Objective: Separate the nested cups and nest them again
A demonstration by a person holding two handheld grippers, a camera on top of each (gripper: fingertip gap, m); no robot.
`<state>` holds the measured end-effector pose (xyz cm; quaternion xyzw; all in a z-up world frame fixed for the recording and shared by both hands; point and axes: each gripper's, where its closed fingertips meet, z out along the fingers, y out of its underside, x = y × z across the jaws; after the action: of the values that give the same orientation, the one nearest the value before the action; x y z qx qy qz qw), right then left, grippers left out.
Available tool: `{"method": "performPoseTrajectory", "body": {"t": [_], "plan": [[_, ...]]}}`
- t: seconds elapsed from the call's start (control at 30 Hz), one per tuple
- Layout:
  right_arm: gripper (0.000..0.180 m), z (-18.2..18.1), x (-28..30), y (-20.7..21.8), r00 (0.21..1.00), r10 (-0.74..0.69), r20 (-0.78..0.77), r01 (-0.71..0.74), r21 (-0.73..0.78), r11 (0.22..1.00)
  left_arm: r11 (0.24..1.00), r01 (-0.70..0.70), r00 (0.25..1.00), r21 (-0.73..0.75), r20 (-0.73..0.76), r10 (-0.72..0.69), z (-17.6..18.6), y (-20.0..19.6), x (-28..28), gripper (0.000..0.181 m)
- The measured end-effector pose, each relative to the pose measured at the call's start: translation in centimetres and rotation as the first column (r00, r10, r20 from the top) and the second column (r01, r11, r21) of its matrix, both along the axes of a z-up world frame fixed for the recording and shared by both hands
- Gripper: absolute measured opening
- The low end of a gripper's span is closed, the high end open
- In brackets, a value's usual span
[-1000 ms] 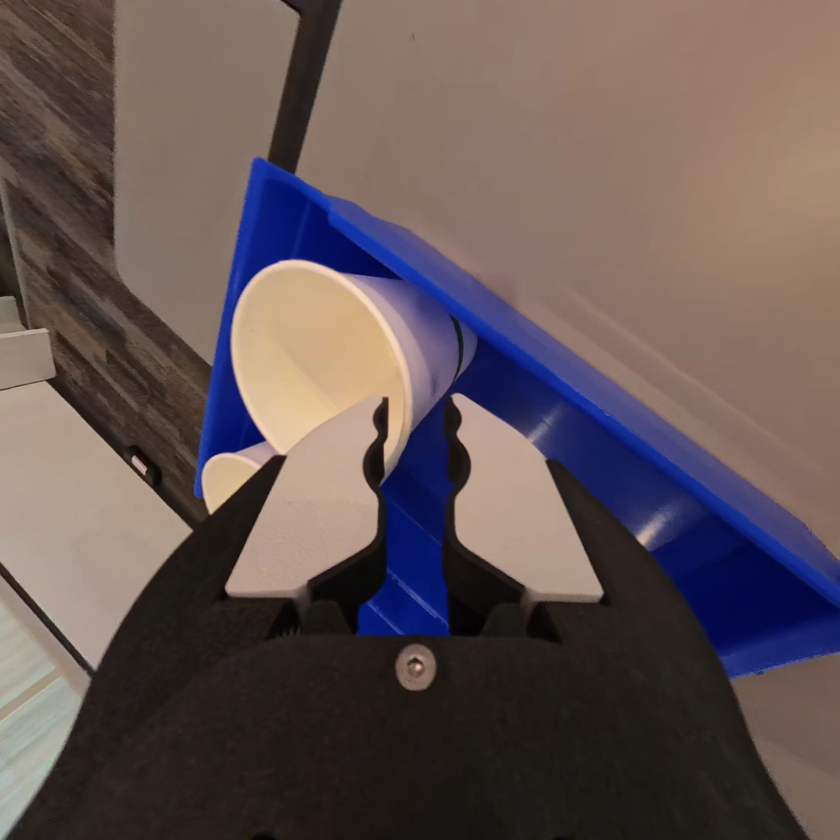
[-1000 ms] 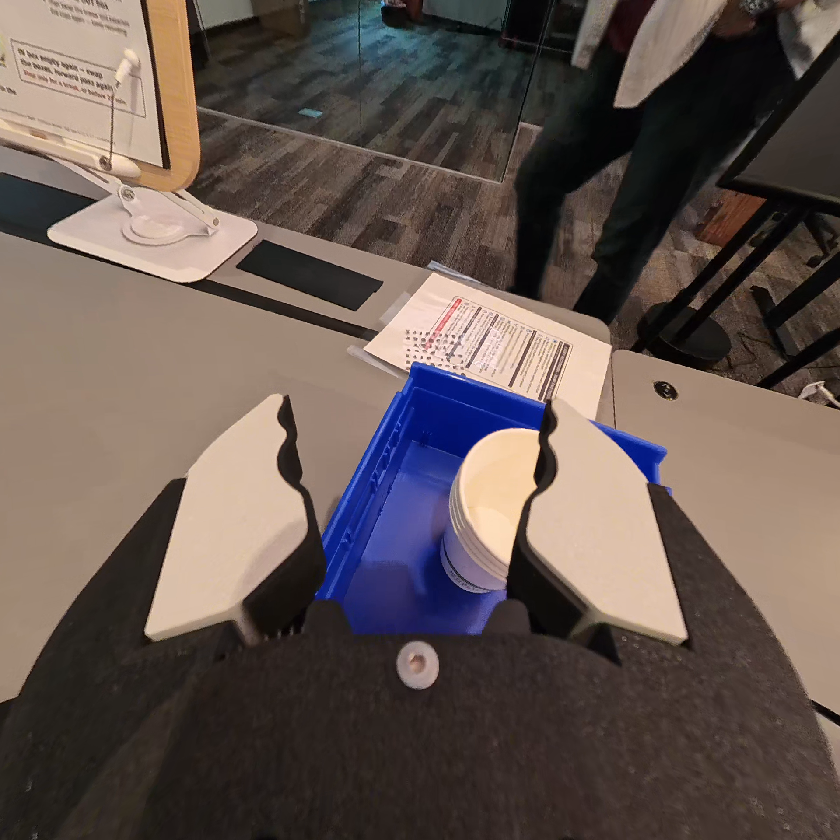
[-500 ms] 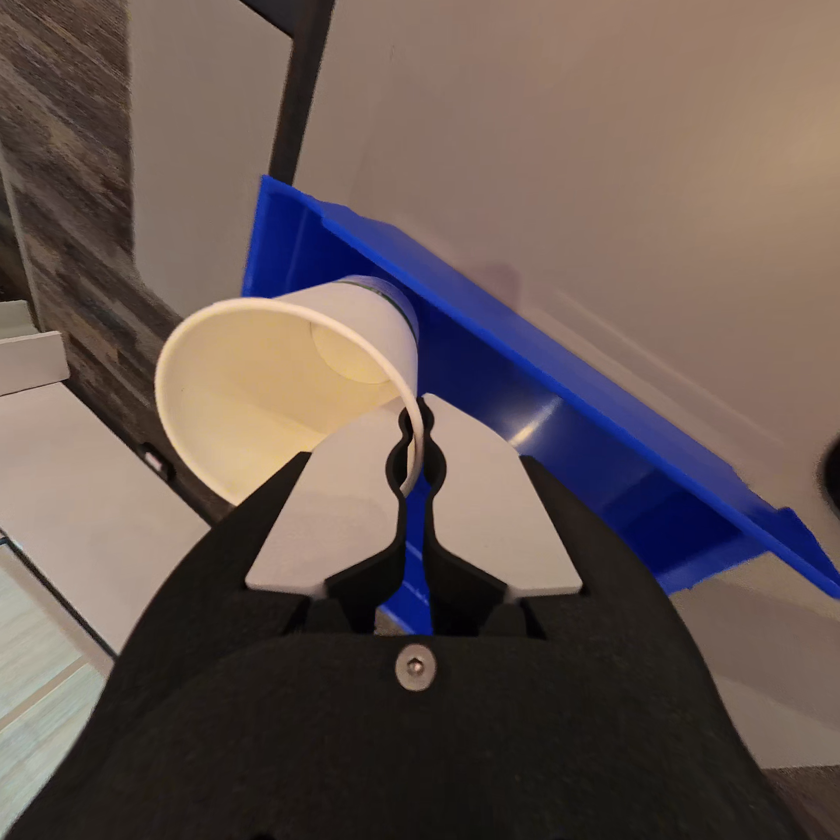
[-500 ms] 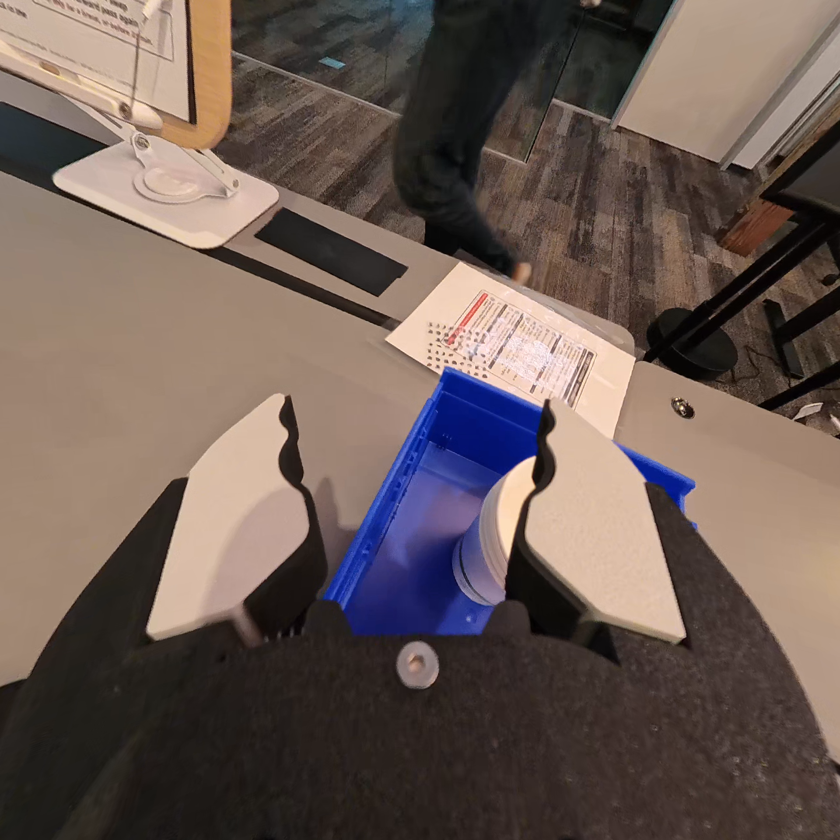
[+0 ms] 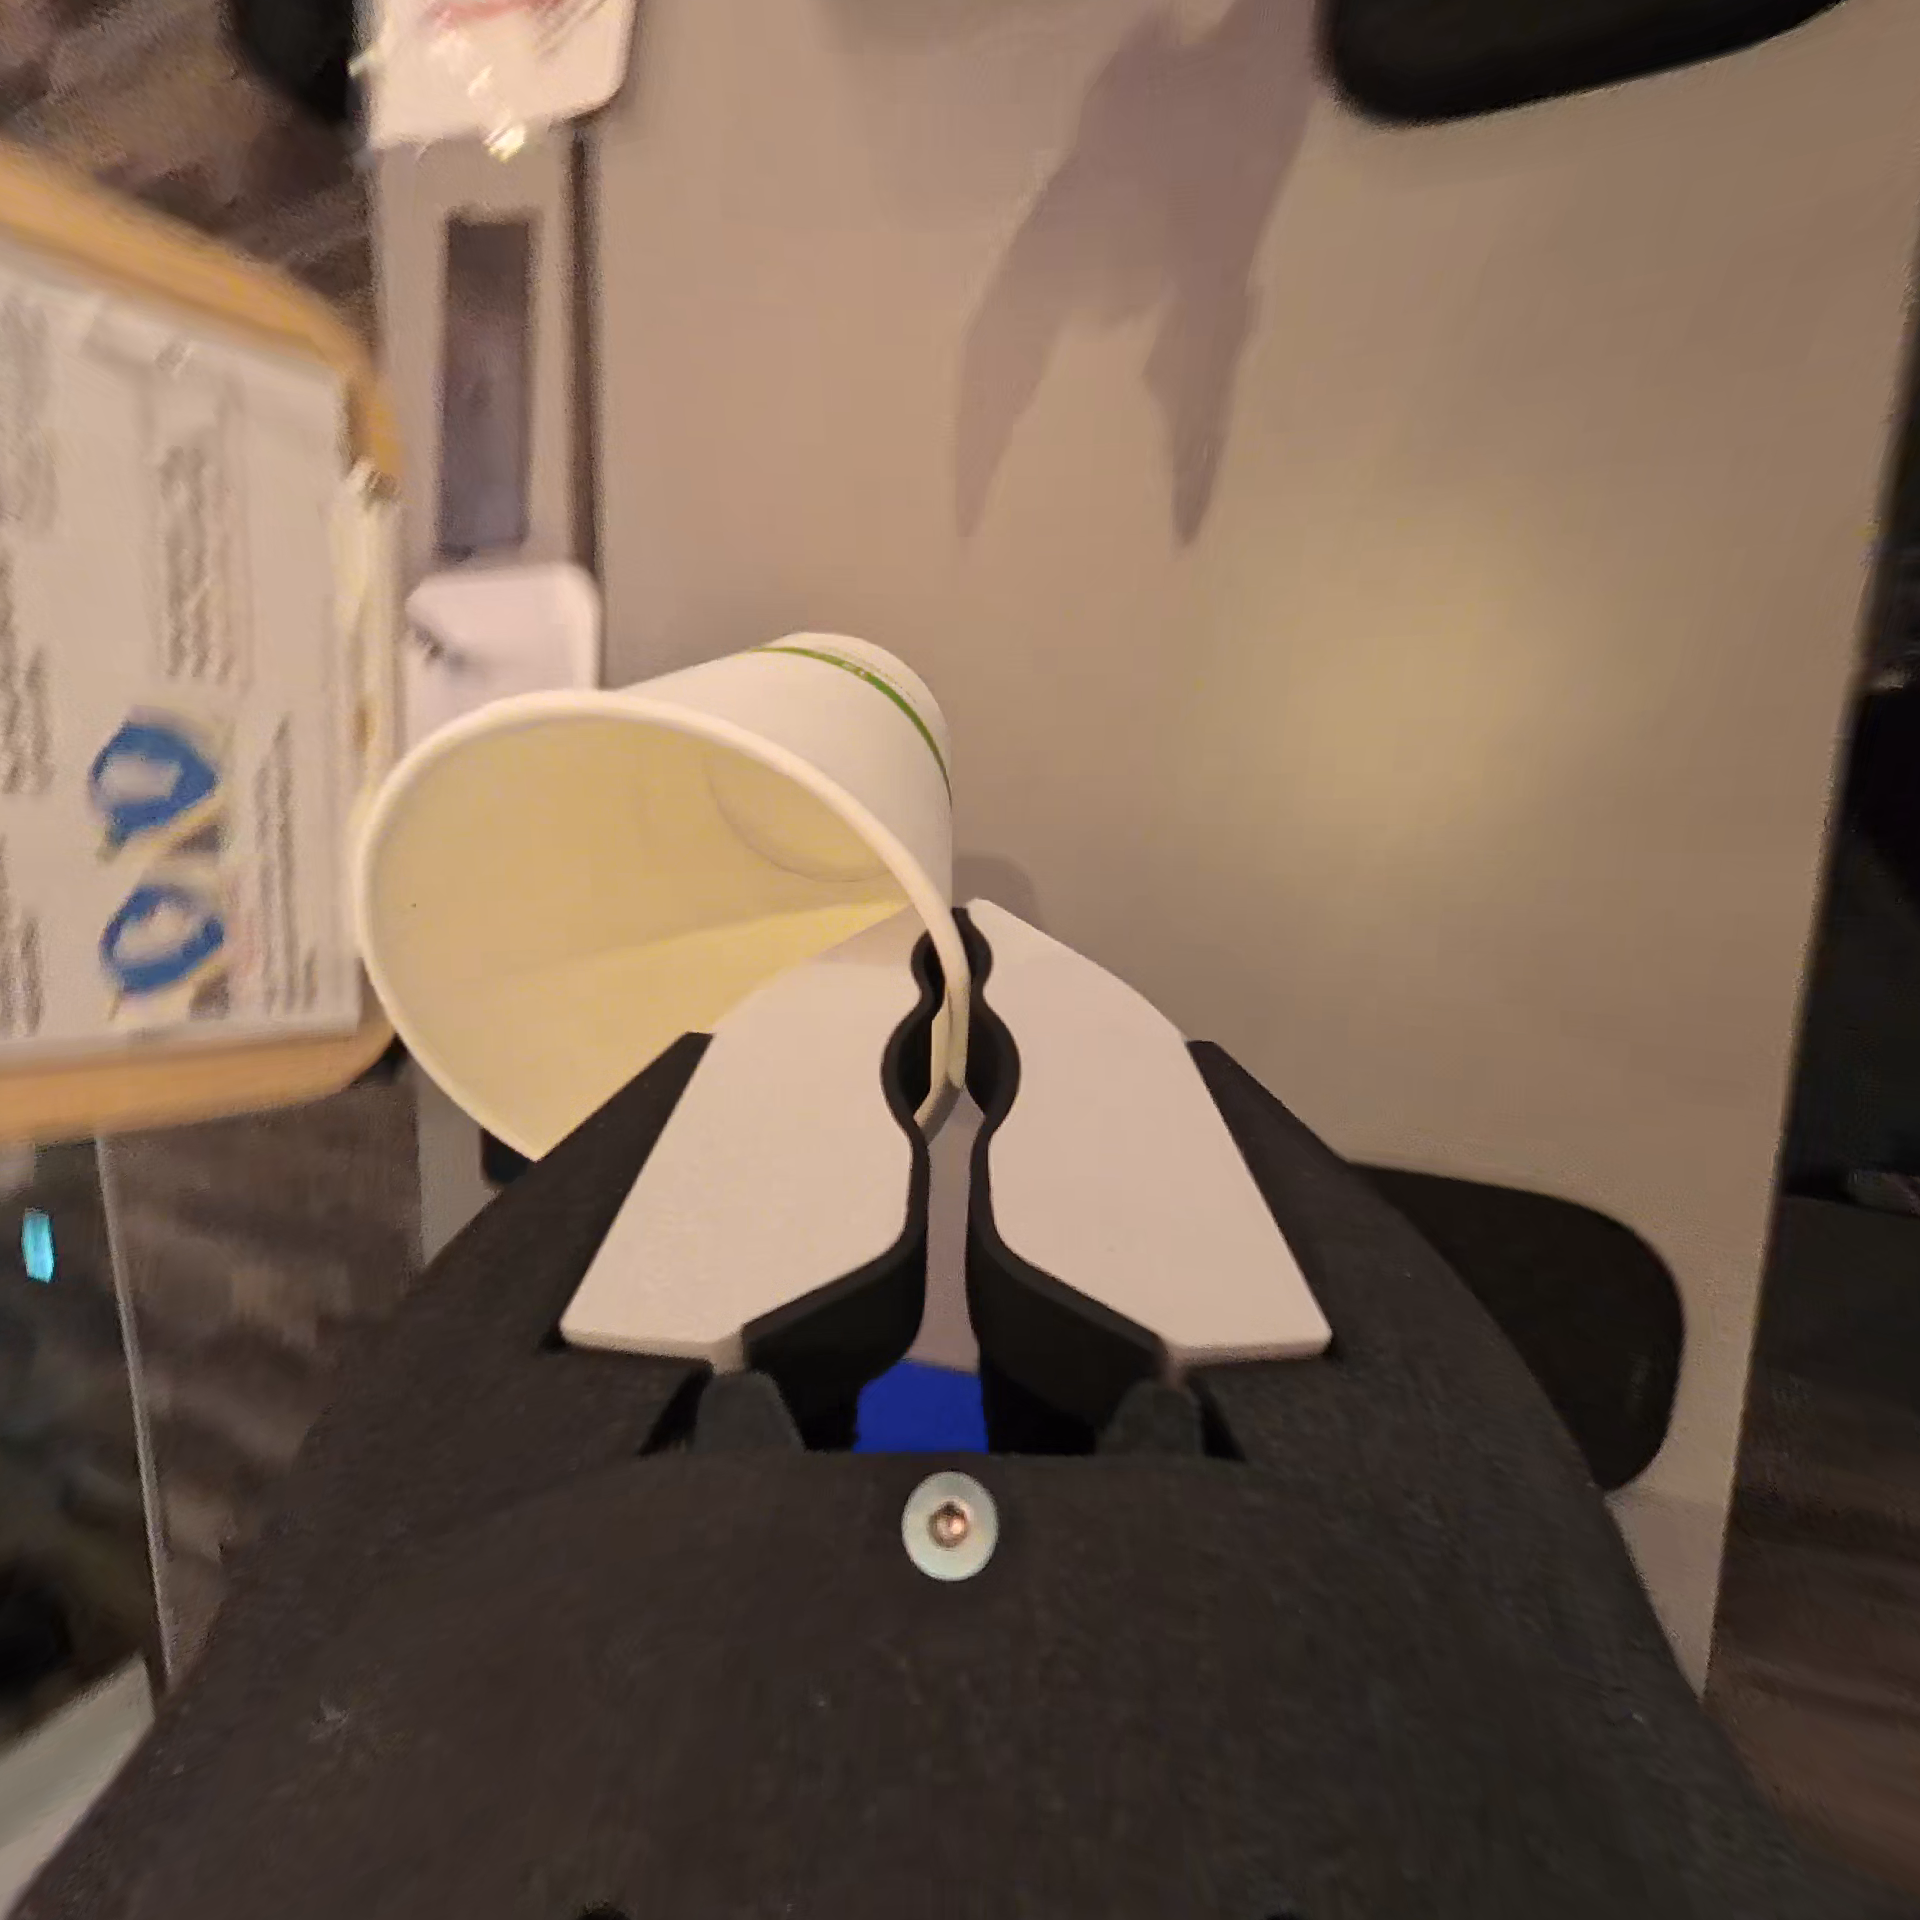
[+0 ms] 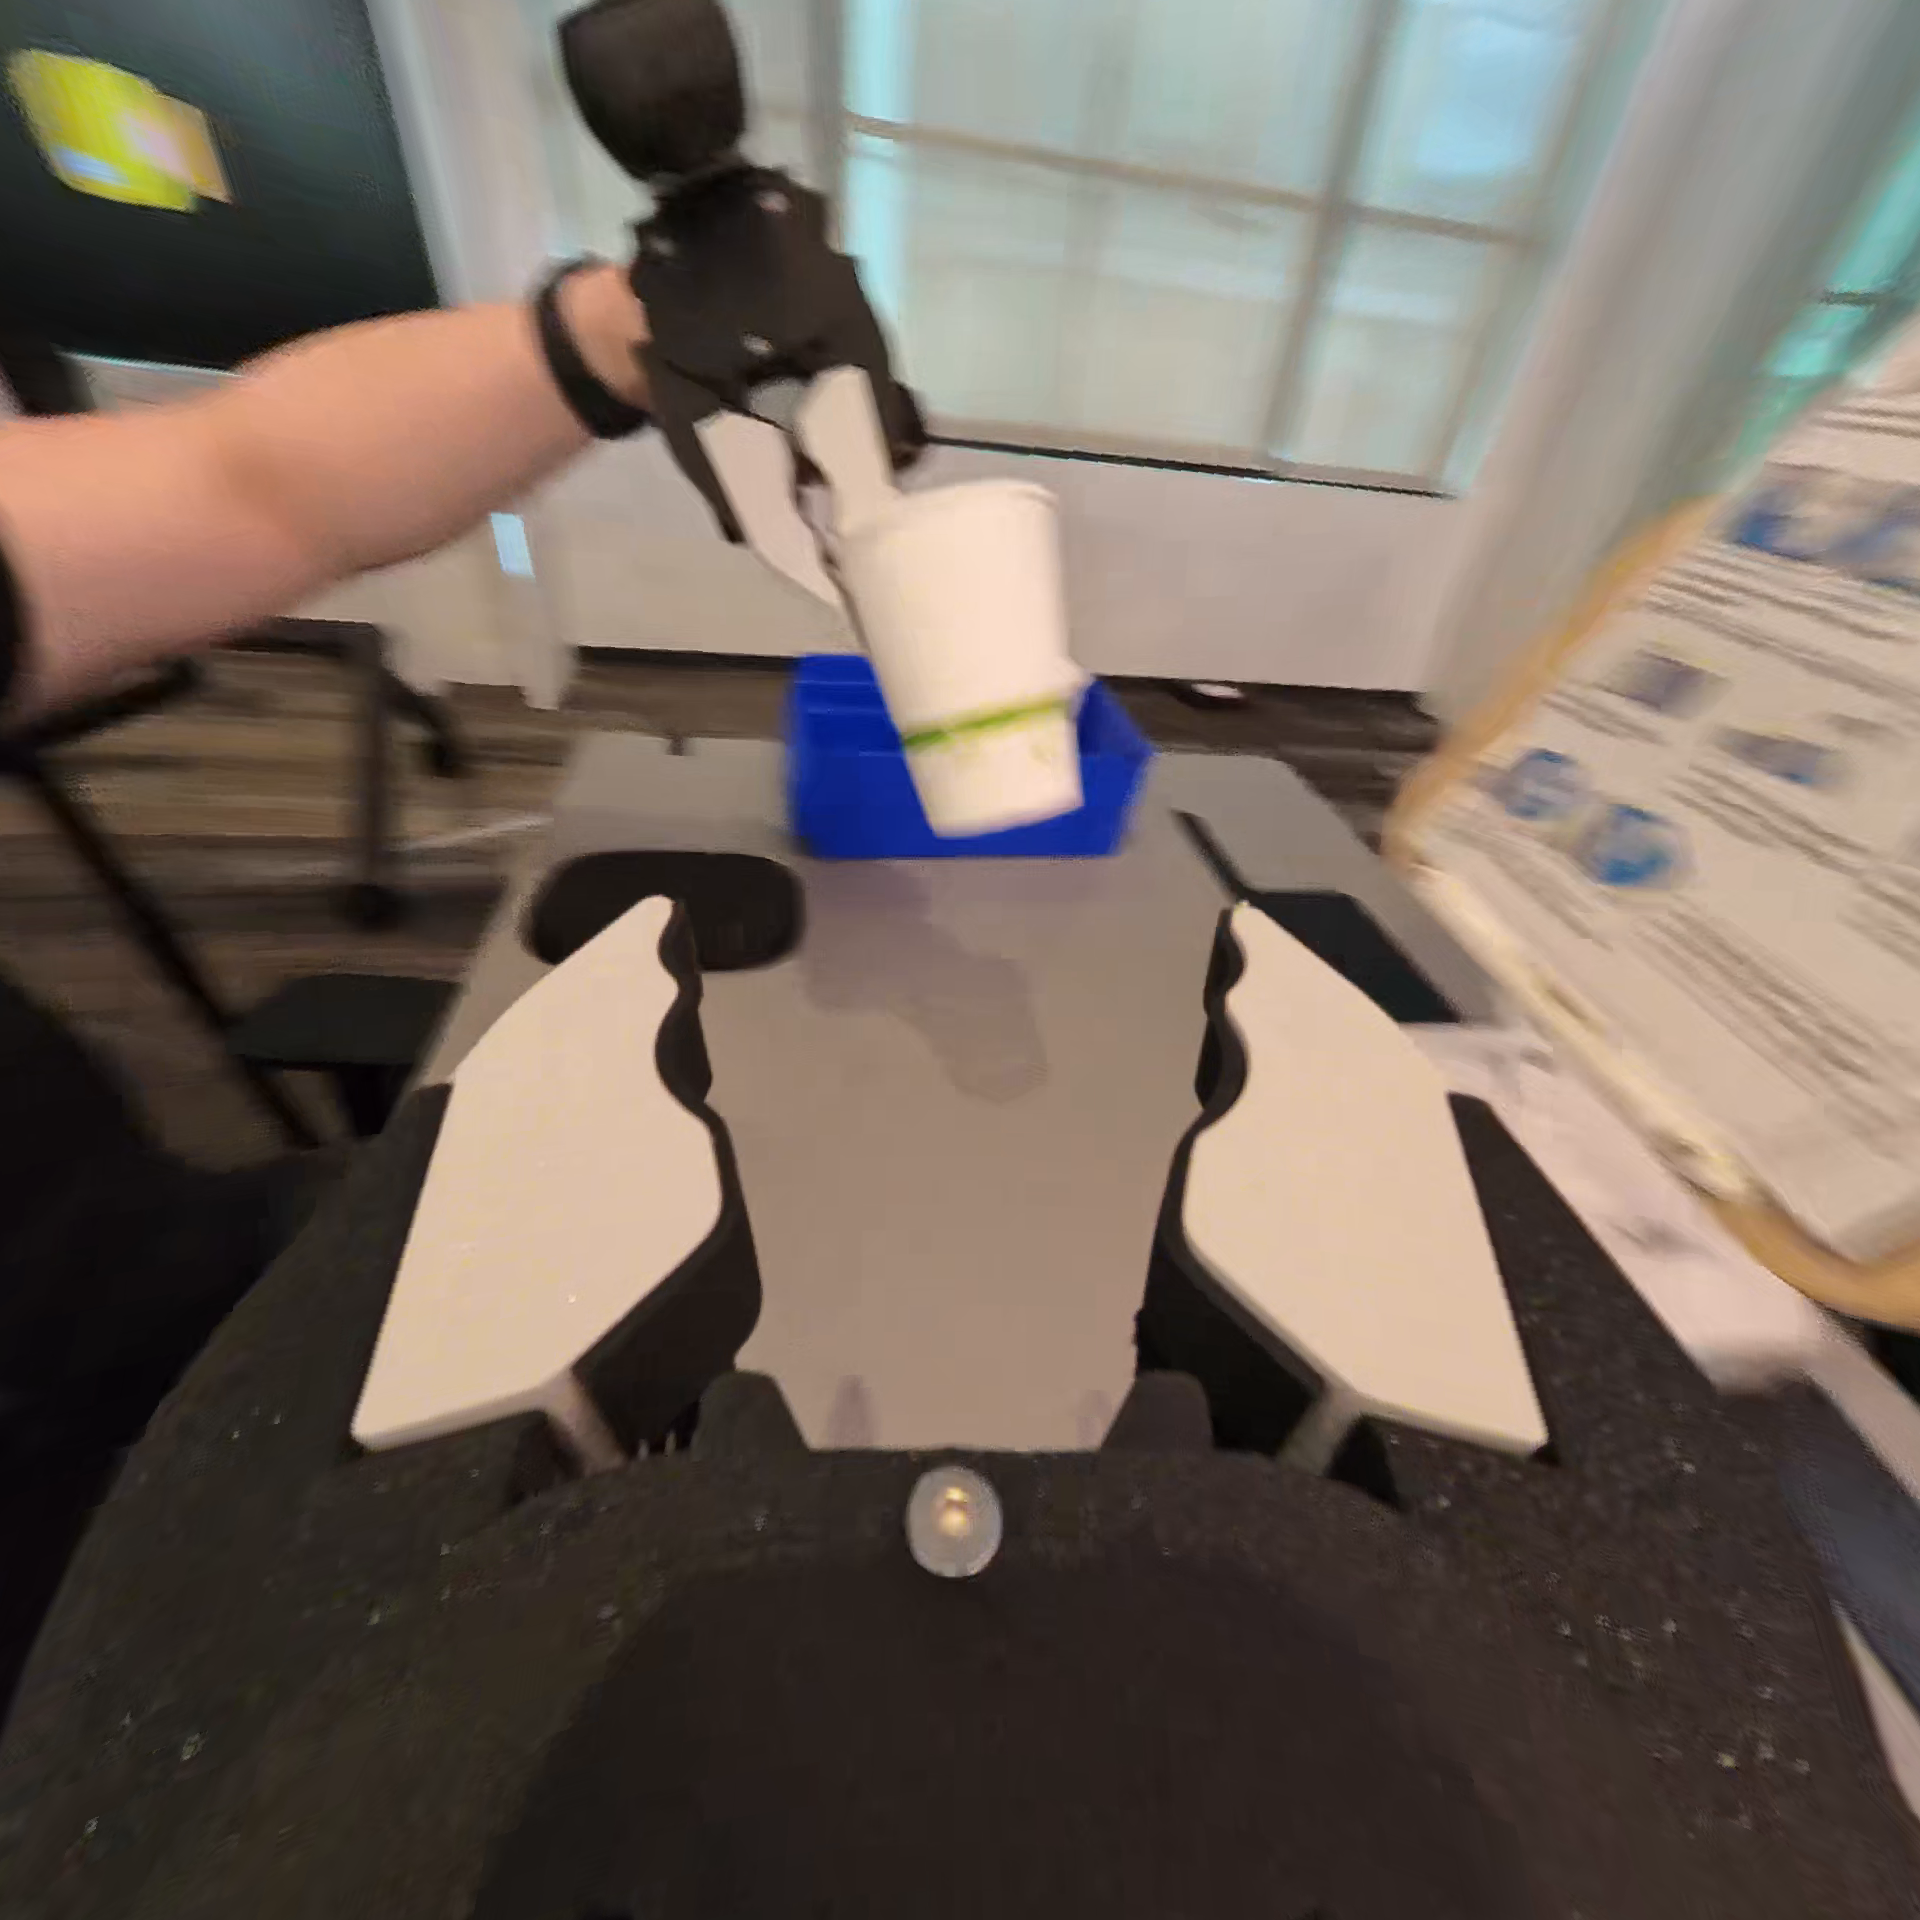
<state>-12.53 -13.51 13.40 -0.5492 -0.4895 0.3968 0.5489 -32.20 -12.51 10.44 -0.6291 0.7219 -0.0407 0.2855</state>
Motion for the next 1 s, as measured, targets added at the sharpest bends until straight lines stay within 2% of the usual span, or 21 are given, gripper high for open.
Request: {"method": "performPoseTrajectory", "body": {"t": [0.13, 0.27, 0.33, 0.47, 0.77, 1.0], "plan": [[0.094, -1.3, -5.7, -2.7, 0.986, 0.164, 0.034, -0.165, 0.004, 0.986, 0.984, 0.172, 0.979, -0.037, -0.102, -0.175, -1.7, -3.9, 5.7, 0.0], [0.104, -4.5, -7.8, -2.6, 0.97, 0.185, 0.159, -0.185, -0.016, 0.983, 0.955, 0.291, 0.939, -0.052, -0.177, -0.296, -2.9, -6.3, 9.2, 0.0], [0.105, -5.3, -8.3, -3.2, 0.956, 0.245, 0.164, -0.238, -0.061, 0.969, 0.943, 0.328, 0.924, -0.063, -0.186, -0.334, -3.2, -7.0, 10.3, 0.0], [0.092, -6.6, -8.8, -3.9, 0.926, 0.337, 0.168, -0.316, -0.143, 0.938, 0.922, 0.379, 0.899, -0.076, -0.208, -0.386, -3.8, -7.9, 11.3, 0.0], [0.088, -7.5, -8.9, -4.3, 0.896, 0.412, 0.168, -0.381, -0.189, 0.905, 0.918, 0.387, 0.893, -0.082, -0.216, -0.395, -4.4, -8.1, 11.3, 0.002], [0.088, -7.1, -7.4, -2.4, 0.929, 0.322, 0.18, -0.292, -0.175, 0.94, 0.968, 0.249, 0.968, 0.041, -0.04, -0.248, -1.3, -6.1, 11.9, 0.05]]}}
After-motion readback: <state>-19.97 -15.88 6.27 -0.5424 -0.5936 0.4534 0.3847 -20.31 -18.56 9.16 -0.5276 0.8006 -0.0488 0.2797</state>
